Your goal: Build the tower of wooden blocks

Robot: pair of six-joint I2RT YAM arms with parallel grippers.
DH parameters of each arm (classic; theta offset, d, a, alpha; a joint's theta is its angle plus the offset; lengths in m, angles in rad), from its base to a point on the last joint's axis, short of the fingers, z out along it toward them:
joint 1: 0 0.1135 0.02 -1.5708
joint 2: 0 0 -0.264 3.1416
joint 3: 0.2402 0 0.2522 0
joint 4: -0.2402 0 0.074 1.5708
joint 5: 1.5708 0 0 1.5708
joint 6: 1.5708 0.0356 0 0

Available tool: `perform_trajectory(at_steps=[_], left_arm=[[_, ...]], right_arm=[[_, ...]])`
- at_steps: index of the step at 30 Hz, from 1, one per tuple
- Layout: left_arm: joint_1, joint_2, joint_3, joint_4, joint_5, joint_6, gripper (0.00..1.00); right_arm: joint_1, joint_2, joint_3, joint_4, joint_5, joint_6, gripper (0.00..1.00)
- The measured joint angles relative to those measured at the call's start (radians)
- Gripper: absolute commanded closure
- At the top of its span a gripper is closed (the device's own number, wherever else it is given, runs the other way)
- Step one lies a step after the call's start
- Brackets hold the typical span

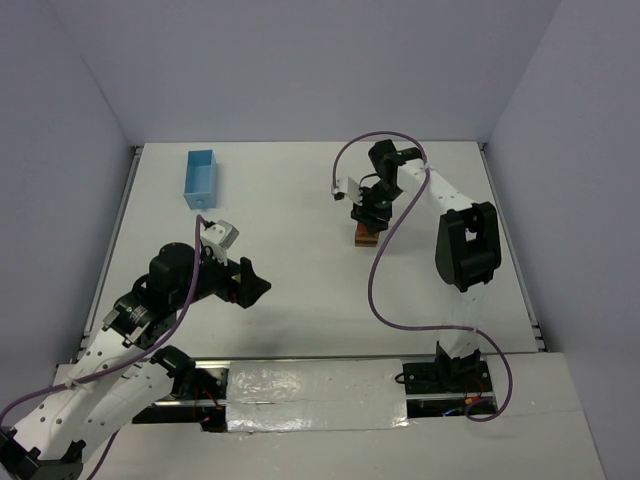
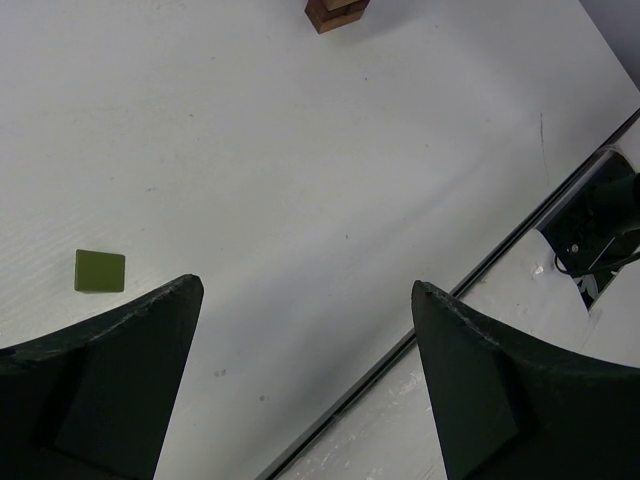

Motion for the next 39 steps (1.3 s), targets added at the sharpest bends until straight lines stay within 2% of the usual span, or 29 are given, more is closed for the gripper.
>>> perform_trajectory(at_steps=[9,10,11,17,21,23,25,28,30,32,33,36,38,39], left_arm=[[-0.003,0.000,0.000,0.000,0.000,0.000,0.01],[-0.003,0.000,0.000,0.000,0.000,0.000,0.00],[-0.005,0.000,0.000,0.000,0.000,0.000,0.01],[-0.005,0.000,0.000,0.000,-0.005,0.000,0.01],[-0.005,0.004,0.000,-0.002,-0.034,0.000,0.00],[-0.005,0.021,0.000,-0.003,-0.060,-0.002,0.01],[-0.005,0.066,0.012,-0.010,-0.107,-0.008,0.01],[0.002,0.183,0.051,-0.041,-0.205,-0.077,0.01],[0.010,0.269,0.074,-0.058,-0.279,-0.152,0.01],[0.015,0.335,0.079,-0.073,-0.364,-0.255,0.01],[0.017,0.355,0.079,-0.087,-0.409,-0.307,0.01],[0.018,0.398,0.079,-0.116,-0.561,-0.472,0.05],[0.018,0.431,0.079,-0.129,-0.649,-0.570,0.05],[0.018,0.456,0.080,-0.138,-0.687,-0.622,0.06]], right_arm=[[0.000,0.000,0.000,0.000,-0.003,0.005,0.42],[0.000,0.000,0.000,0.000,-0.006,0.005,0.15],[0.000,-0.001,0.000,0.000,-0.010,0.011,0.01],[0.000,-0.080,-0.013,0.013,-0.027,0.016,0.00],[0.007,-0.268,-0.036,0.093,-0.066,0.090,0.00],[0.032,-0.420,-0.114,0.234,-0.058,0.197,0.00],[0.101,-0.630,-0.274,0.454,-0.018,0.335,0.00],[0.230,-0.901,-0.507,0.726,0.016,0.544,0.00],[0.263,-1.019,-0.631,0.877,0.029,0.722,0.00],[0.257,-1.064,-0.707,0.997,0.049,0.921,0.00],[0.254,-1.065,-0.740,1.021,0.045,0.971,0.00],[0.249,-1.011,-0.825,1.114,-0.024,1.178,0.00],[0.258,-0.949,-0.867,1.127,-0.045,1.288,0.00],[0.271,-0.930,-0.885,1.112,-0.006,1.332,0.00]])
